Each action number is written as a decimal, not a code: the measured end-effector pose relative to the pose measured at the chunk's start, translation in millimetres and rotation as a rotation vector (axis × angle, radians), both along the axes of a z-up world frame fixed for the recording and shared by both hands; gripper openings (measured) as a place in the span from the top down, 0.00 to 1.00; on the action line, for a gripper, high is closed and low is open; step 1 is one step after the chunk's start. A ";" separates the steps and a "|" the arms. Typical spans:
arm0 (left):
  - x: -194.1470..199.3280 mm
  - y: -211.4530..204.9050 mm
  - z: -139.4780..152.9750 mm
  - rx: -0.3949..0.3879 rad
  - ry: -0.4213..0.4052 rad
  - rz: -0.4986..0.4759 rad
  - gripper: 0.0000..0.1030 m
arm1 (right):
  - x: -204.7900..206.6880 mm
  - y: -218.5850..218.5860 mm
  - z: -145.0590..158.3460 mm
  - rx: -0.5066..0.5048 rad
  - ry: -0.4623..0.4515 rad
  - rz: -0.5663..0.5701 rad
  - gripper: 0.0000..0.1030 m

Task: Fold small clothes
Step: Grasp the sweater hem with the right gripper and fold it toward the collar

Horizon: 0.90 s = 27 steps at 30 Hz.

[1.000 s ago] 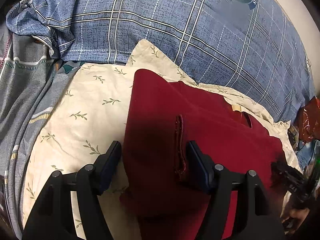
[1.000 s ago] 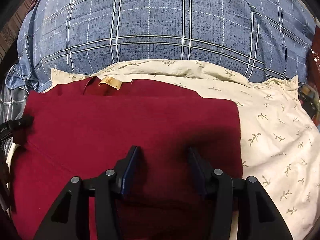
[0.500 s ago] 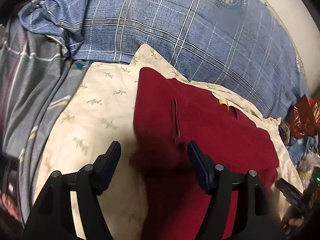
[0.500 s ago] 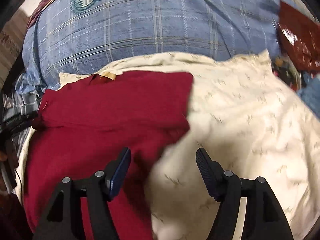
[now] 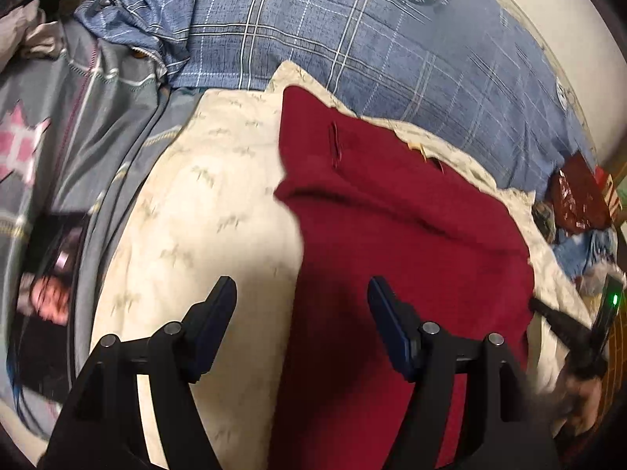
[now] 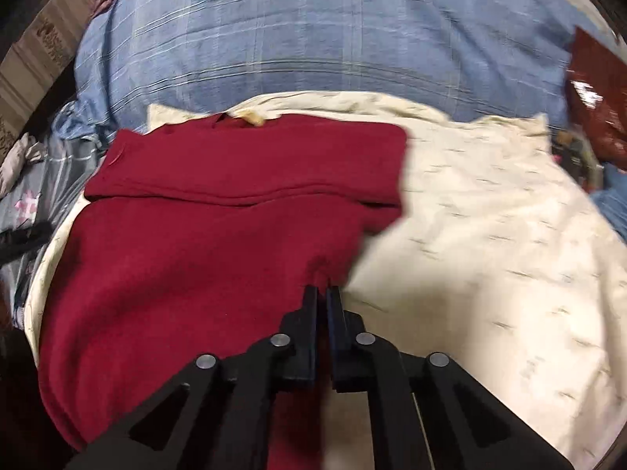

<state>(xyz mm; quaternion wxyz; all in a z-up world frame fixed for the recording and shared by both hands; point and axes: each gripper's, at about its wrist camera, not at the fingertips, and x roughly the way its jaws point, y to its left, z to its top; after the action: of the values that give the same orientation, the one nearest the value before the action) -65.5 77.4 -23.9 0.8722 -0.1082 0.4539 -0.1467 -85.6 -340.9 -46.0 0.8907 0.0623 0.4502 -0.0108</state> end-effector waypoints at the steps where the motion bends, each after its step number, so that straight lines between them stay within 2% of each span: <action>1: -4.5 0.7 -1.7 0.007 0.003 -0.002 0.33 | -2.4 -5.8 -2.3 -0.023 0.011 -0.029 1.00; 2: -10.0 1.3 -4.2 0.014 0.009 -0.002 0.33 | -3.6 -10.5 -6.6 -0.059 0.026 -0.057 1.00; 3: -15.6 2.8 -7.9 0.013 0.021 -0.001 0.33 | -6.1 -17.0 -9.8 -0.027 0.037 -0.067 1.00; 5: -24.6 6.7 -14.2 -0.001 0.046 -0.001 0.33 | -14.7 -25.3 -8.2 0.098 0.032 -0.055 1.00; 7: -31.4 8.5 -17.5 -0.012 0.059 0.010 0.33 | -28.7 -25.4 -2.1 0.177 0.016 -0.019 0.91; 8: -36.4 10.6 -18.3 -0.023 0.063 0.013 0.33 | -37.8 -22.0 -0.2 0.208 0.019 0.017 0.75; 9: -40.5 12.0 -18.4 -0.032 0.065 0.013 0.33 | -45.5 -18.1 0.4 0.223 0.022 0.043 0.52; 10: -46.1 13.4 -18.4 -0.039 0.065 0.010 0.33 | -51.7 -14.2 0.8 0.226 0.026 0.063 0.43; 11: -51.0 13.9 -18.6 -0.041 0.066 0.008 0.33 | -62.7 -8.3 -1.3 0.220 0.040 0.090 0.41; 17: -73.3 10.5 -29.0 -0.023 0.101 -0.031 0.30 | -94.9 9.3 -31.9 0.224 0.136 0.154 0.46; 18: -76.2 8.4 -31.1 -0.012 0.099 -0.038 0.30 | -96.3 12.7 -38.2 0.211 0.143 0.157 0.54; 19: -77.9 7.7 -32.3 -0.002 0.095 -0.041 0.30 | -98.7 17.8 -39.7 0.173 0.113 0.154 0.58; 21: -79.4 5.4 -32.4 0.012 0.090 -0.038 0.30 | -99.9 21.6 -35.0 0.175 0.097 0.167 0.92; 24: -84.5 9.4 -29.1 -0.037 0.111 -0.042 0.30 | -112.0 14.4 -17.6 0.167 0.078 0.167 0.93; 26: -90.7 12.0 -27.2 -0.036 0.105 -0.044 0.30 | -124.4 -0.2 -15.7 0.147 0.099 0.128 0.93; 27: -95.1 12.8 -27.2 -0.031 0.098 -0.040 0.30 | -128.9 -6.8 -19.0 0.169 0.104 0.110 0.93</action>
<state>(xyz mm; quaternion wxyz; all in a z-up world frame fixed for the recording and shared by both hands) -160.6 90.2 -51.0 0.8440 -0.1195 0.4959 -0.1656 -214.5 -347.7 -65.0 0.8570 0.1117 0.4977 0.0728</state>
